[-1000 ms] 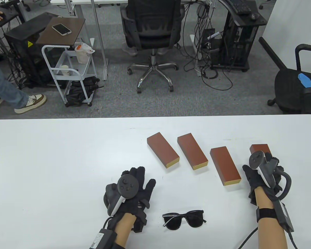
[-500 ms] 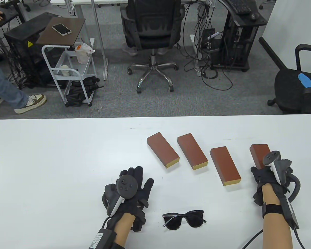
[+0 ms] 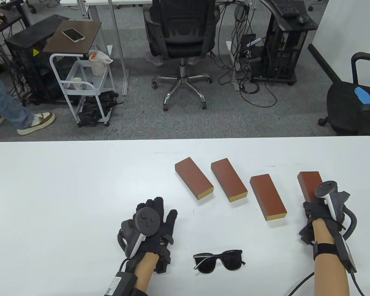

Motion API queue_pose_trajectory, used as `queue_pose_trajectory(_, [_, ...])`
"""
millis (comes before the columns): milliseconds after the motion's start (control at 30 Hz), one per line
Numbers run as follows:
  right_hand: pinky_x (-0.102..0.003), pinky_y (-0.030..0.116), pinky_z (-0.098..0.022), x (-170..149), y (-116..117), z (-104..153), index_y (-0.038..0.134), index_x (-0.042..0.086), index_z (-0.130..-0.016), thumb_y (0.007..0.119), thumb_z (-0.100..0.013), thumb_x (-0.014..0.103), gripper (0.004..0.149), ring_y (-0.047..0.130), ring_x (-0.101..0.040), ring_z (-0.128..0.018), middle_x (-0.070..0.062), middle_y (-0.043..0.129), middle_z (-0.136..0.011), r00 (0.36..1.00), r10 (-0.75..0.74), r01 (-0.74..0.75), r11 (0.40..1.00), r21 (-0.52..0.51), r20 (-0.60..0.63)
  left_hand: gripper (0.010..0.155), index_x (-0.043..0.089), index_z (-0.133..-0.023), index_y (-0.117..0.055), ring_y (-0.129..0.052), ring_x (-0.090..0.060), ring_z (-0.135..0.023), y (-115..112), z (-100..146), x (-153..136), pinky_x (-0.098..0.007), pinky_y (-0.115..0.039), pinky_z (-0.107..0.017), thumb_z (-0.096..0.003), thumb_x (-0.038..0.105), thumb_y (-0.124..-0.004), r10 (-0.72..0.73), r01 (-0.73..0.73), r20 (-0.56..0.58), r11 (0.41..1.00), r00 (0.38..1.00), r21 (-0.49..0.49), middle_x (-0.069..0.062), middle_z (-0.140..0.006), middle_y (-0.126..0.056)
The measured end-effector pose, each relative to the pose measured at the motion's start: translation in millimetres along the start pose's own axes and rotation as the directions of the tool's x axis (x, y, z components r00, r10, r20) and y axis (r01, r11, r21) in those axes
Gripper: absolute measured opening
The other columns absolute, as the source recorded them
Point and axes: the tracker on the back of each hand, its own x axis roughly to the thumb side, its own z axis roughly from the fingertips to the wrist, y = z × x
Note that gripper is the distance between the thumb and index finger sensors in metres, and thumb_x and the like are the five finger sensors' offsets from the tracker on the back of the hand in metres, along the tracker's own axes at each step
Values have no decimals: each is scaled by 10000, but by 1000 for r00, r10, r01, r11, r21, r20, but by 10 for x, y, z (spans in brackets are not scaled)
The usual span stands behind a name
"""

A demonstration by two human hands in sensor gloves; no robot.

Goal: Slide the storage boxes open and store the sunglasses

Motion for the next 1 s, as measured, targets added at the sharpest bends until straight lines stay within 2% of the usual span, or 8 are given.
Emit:
queue_pose_trajectory(200, [-516,609,-703,12,9,91,516,433,-903,849,-296,475,694,645,-388,-901,-125,485,-1035,997,-9,14,998,-67,82,774,256,-1069,-637,-604,-421,-1025,45,6,0,-601,-566,-706,-424,685,-633,4,-3,-19,1000,1000,24,-101,-1112,-669])
queue_pose_trajectory(300, [-519,602,-704,29,-74,161,532,434,-899,853,-294,473,686,636,-389,-904,-118,488,-1036,993,-14,24,995,-95,114,764,264,-1066,-639,-605,-417,-1026,55,15,15,-599,-565,-708,-425,679,-639,26,-26,0,999,1000,32,-93,-1111,-670])
queue_pose_trajectory(533, [-502,607,-703,45,-374,402,576,426,-888,885,-266,492,698,650,-365,-898,-89,527,-1029,961,-92,127,985,-118,262,805,307,-1067,-630,-619,-393,-1024,118,47,91,-580,-586,-704,-394,749,-639,88,-100,123,991,989,94,-62,-1116,-671])
queue_pose_trajectory(633, [-506,599,-704,51,-452,502,589,421,-886,893,-264,486,695,644,-367,-899,-90,527,-1029,939,-111,149,984,-94,324,800,310,-1065,-635,-605,-387,-1036,123,57,132,-582,-574,-715,-393,744,-641,83,-101,172,990,982,97,-52,-1123,-671])
queue_pose_trajectory(700, [-502,595,-708,63,-533,611,586,426,-885,892,-263,488,696,639,-361,-903,-82,521,-1032,914,-105,158,982,-104,392,789,322,-1068,-632,-562,-380,-1067,112,65,171,-589,-556,-729,-396,736,-643,77,-97,210,992,975,84,-45,-1142,-641])
queue_pose_trajectory(867, [-507,571,-717,146,-677,879,580,410,-894,899,-271,470,703,610,-363,-914,-81,500,-1039,807,-173,206,978,5,565,804,324,-1068,-622,-597,-374,-1045,81,69,254,-570,-585,-717,-381,738,-676,68,-89,331,995,941,48,-43,-1127,-661])
queue_pose_trajectory(933, [-508,573,-715,211,-736,1024,582,402,-897,904,-270,468,708,610,-365,-913,-81,503,-1040,750,-172,203,979,25,638,826,348,-1071,-599,-621,-361,-1016,57,64,277,-551,-597,-705,-359,760,-673,142,-139,425,990,894,-38,-38,-1114,-664])
queue_pose_trajectory(1000, [-507,587,-707,252,-775,1124,594,397,-896,915,-266,473,711,621,-361,-907,-80,518,-1037,703,-198,218,974,57,683,848,353,-1074,-583,-634,-355,-1010,48,58,293,-548,-612,-698,-343,773,-673,161,-152,455,987,876,-56,-32,-1111,-668])
